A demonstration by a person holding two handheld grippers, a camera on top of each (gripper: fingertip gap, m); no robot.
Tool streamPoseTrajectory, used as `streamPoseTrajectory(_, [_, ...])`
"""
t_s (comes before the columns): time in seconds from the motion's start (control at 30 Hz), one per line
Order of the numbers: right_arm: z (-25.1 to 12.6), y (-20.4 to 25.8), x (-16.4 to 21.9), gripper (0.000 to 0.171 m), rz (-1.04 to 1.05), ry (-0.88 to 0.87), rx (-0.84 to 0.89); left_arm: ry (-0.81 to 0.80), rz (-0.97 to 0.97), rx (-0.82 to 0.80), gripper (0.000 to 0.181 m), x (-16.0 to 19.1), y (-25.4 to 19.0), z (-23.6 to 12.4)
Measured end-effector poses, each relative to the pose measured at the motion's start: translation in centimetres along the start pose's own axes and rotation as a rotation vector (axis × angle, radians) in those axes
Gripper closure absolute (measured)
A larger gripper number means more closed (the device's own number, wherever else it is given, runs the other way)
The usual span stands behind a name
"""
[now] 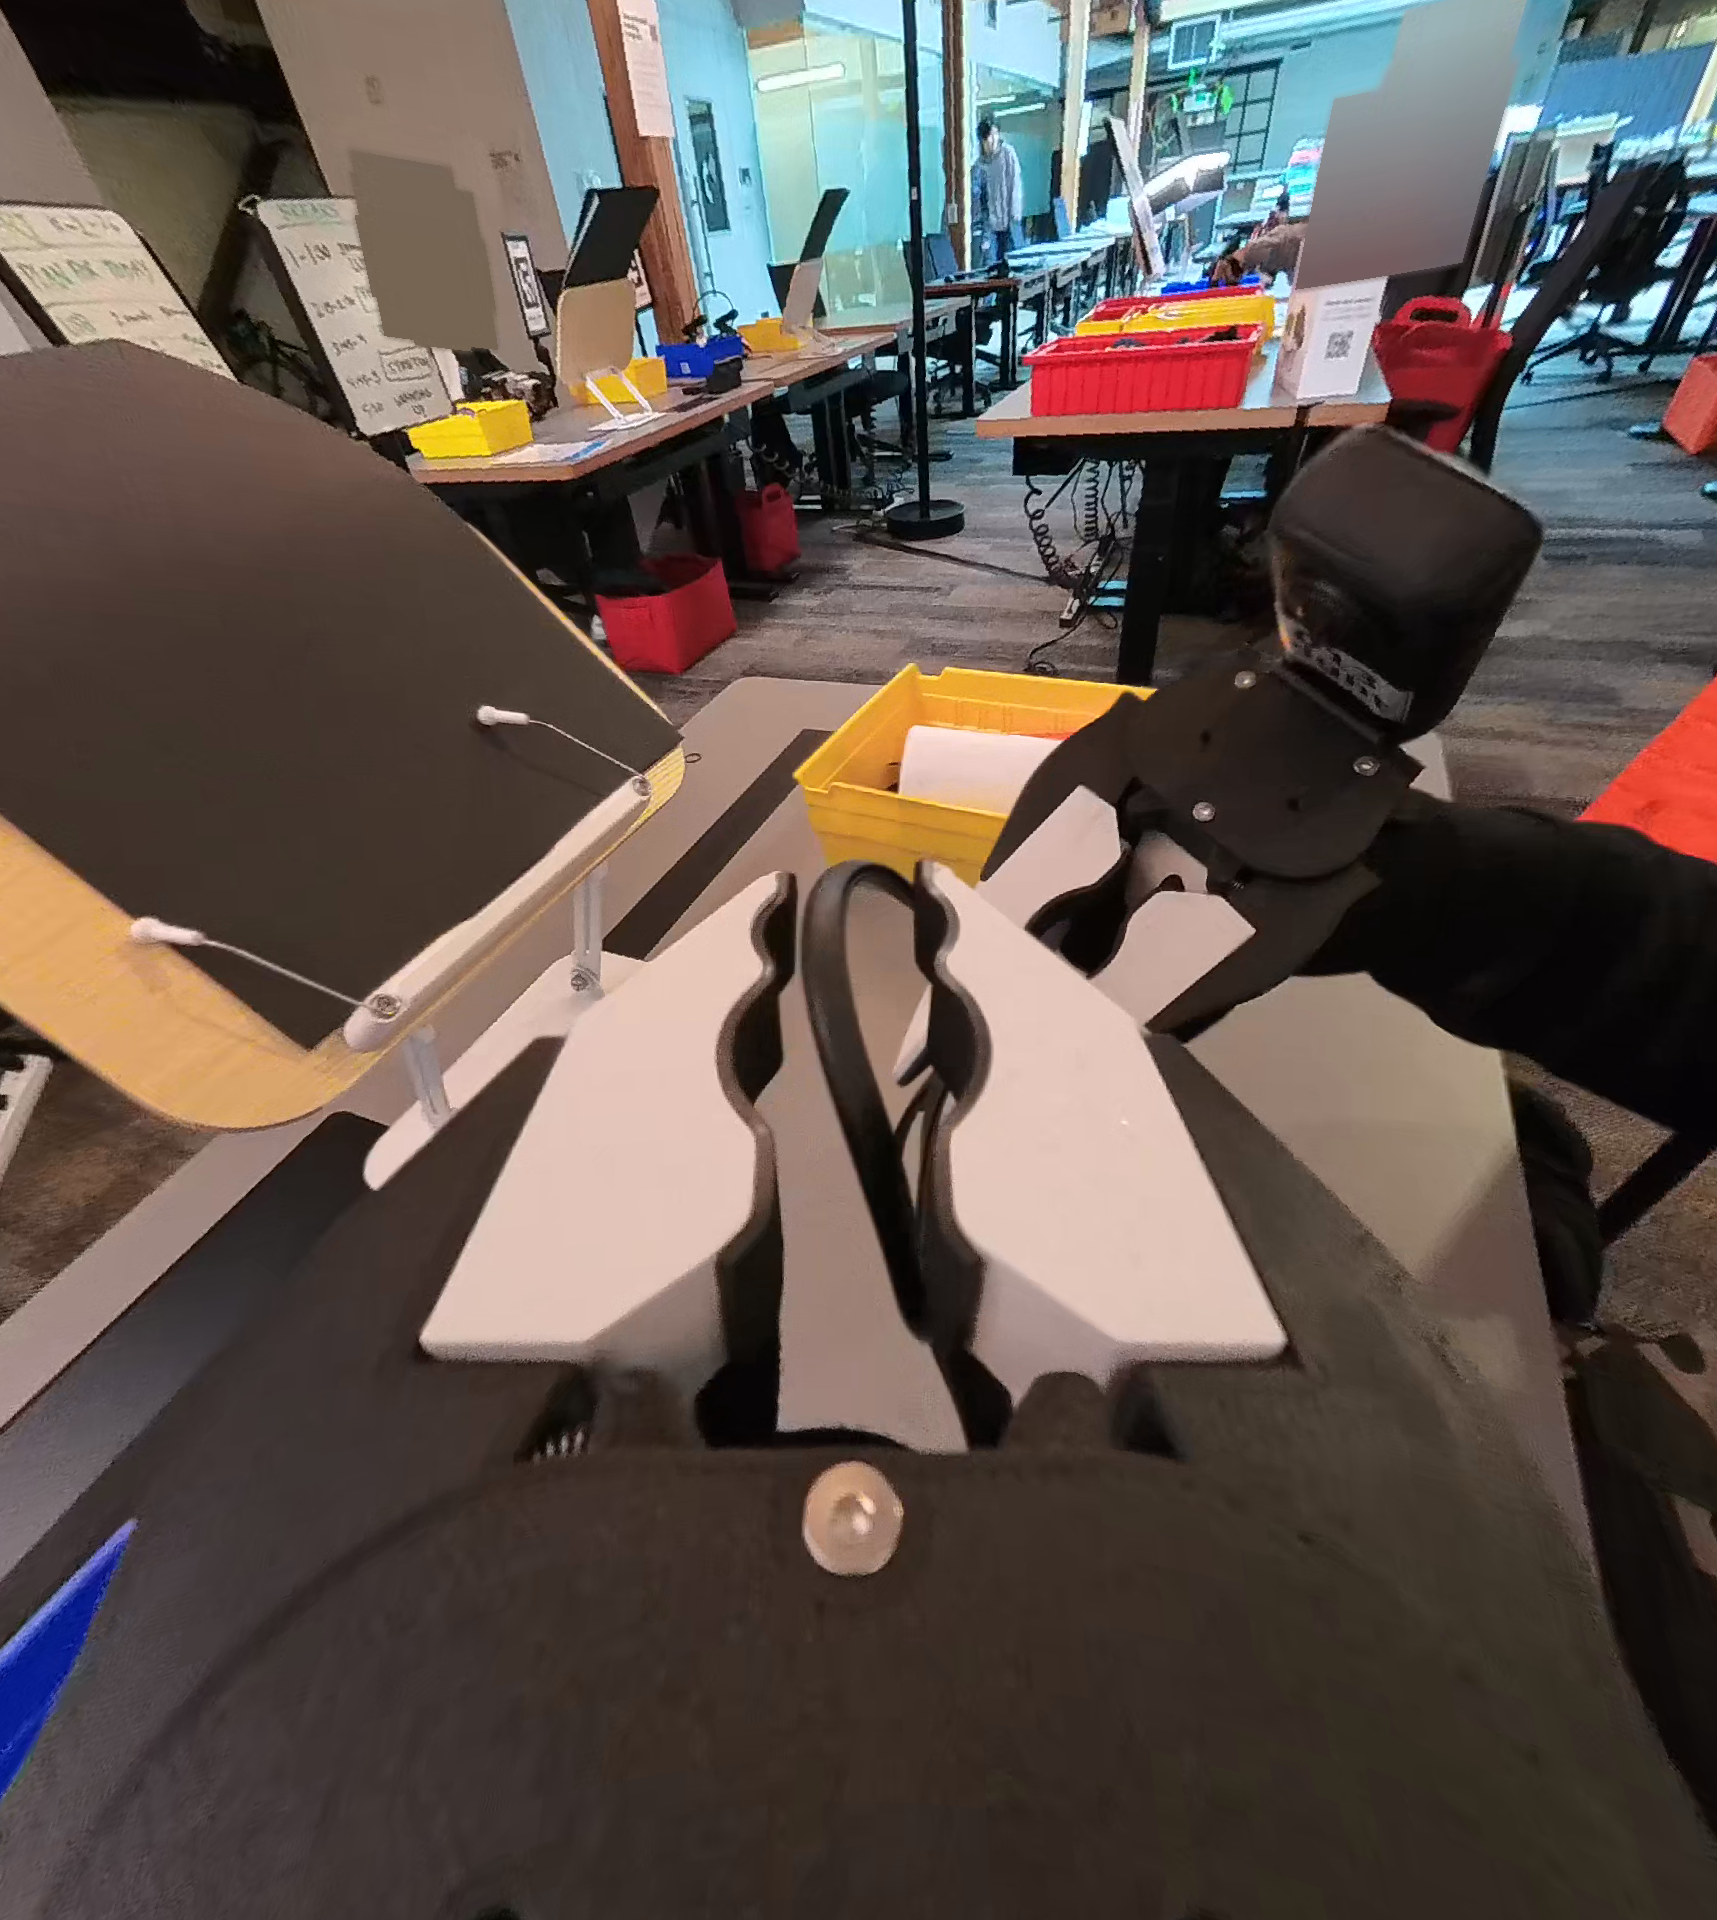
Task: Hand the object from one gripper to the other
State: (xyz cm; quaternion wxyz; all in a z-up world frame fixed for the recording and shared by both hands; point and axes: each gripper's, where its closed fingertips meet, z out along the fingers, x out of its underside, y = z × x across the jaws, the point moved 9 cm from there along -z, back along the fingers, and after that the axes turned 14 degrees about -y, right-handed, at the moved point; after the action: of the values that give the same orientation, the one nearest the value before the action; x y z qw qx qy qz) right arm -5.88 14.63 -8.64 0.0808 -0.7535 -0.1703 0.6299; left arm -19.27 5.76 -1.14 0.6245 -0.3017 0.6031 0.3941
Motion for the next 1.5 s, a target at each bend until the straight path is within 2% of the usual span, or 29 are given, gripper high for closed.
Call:
streamPoseTrajectory(0.2, [-1.0, -0.1, 0.9, 0.165, -0.131, 0.217, -0.027, 0.001, 0.034, -0.084, 0.142, -0.9, 0.7, -0.8])
streamPoseTrajectory(0.37, [-1.4, -0.1, 1.5, 0.165, -0.241, 0.363, 0.004, 0.021, 0.185, -0.102, 0.141, -2.5, -1.6, -0.6])
streamPoseTrajectory(0.43, [-1.4, 0.1, 1.4, 0.165, -0.260, 0.368, 0.000, 0.058, 0.245, -0.088, 0.141, -2.7, -2.8, -0.2])
streamPoseTrajectory(0.53, [-1.5, 0.2, 0.7, 0.165, -0.283, 0.323, -0.004, 0.198, 0.296, -0.048, 0.141, -1.4, -3.6, 0.7])
streamPoseTrajectory(0.6, [-1.8, 0.5, 0.1, 0.165, -0.328, 0.291, -0.014, 0.237, 0.247, -0.001, 0.138, -0.1, -3.6, 1.3])
streamPoseTrajectory(0.67, [-2.1, 0.9, -0.4, 0.164, -0.381, 0.263, -0.032, 0.177, 0.063, 0.117, 0.133, 0.6, -3.5, 1.7])
streamPoseTrajectory(0.8, [-2.4, 1.9, -1.2, 0.165, -0.504, 0.214, -0.075, 0.062, -0.301, 0.304, 0.103, 1.9, -2.6, 2.2])
streamPoseTrajectory(0.97, [-2.5, 3.8, -2.3, 0.164, -0.622, 0.099, -0.167, 0.053, -0.442, 0.455, 0.081, 3.8, -3.0, 3.1])
streamPoseTrajectory(1.23, [-2.7, 4.7, -3.2, 0.164, -0.742, 0.071, -0.157, 0.066, -0.589, 0.682, 0.075, 5.2, -4.8, 3.5])
streamPoseTrajectory(1.5, [-3.1, 4.9, -4.0, 0.164, -0.759, 0.030, -0.139, 0.108, -0.572, 0.714, 0.098, 6.4, -5.8, 4.1])
